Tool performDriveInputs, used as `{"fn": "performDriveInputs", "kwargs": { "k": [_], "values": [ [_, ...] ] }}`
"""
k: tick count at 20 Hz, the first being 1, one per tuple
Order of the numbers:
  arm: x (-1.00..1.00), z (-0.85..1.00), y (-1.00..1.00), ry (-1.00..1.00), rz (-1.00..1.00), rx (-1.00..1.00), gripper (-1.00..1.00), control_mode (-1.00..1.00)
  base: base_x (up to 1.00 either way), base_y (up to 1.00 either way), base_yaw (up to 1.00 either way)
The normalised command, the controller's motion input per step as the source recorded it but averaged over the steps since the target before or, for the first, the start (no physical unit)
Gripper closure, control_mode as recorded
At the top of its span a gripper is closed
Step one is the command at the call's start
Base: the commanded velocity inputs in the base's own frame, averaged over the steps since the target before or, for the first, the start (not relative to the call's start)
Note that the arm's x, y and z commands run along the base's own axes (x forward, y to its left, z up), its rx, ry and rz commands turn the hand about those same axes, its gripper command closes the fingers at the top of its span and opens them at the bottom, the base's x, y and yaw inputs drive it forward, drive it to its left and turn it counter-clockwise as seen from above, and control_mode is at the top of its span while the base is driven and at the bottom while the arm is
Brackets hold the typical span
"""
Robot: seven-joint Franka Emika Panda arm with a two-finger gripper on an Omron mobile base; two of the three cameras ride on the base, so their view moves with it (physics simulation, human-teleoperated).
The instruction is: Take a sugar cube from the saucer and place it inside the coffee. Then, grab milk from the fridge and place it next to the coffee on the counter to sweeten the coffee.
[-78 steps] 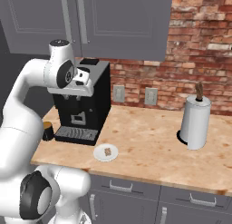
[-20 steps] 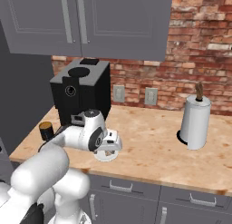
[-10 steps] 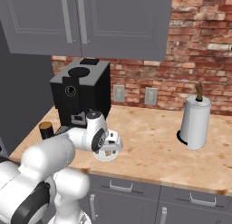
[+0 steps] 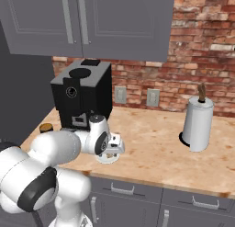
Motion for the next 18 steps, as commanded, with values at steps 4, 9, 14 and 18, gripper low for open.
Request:
{"fn": "performDriveInputs", "kwargs": {
  "k": [4,9,14,18],
  "values": [
    [0.16,-0.1,0.0,0.0,0.0,0.01,1.0,-1.0,0.0,0.0,0.0],
    [-0.01,0.03,0.0,0.0,0.0,0.0,1.0,-1.0,0.0,0.0,0.0],
    [-0.34,0.57,0.13,-0.07,0.0,0.0,1.0,-1.0,0.0,0.0,0.0],
    [-0.49,0.81,0.57,-0.09,0.03,0.0,1.0,-1.0,0.0,0.0,0.0]
  ]
}}
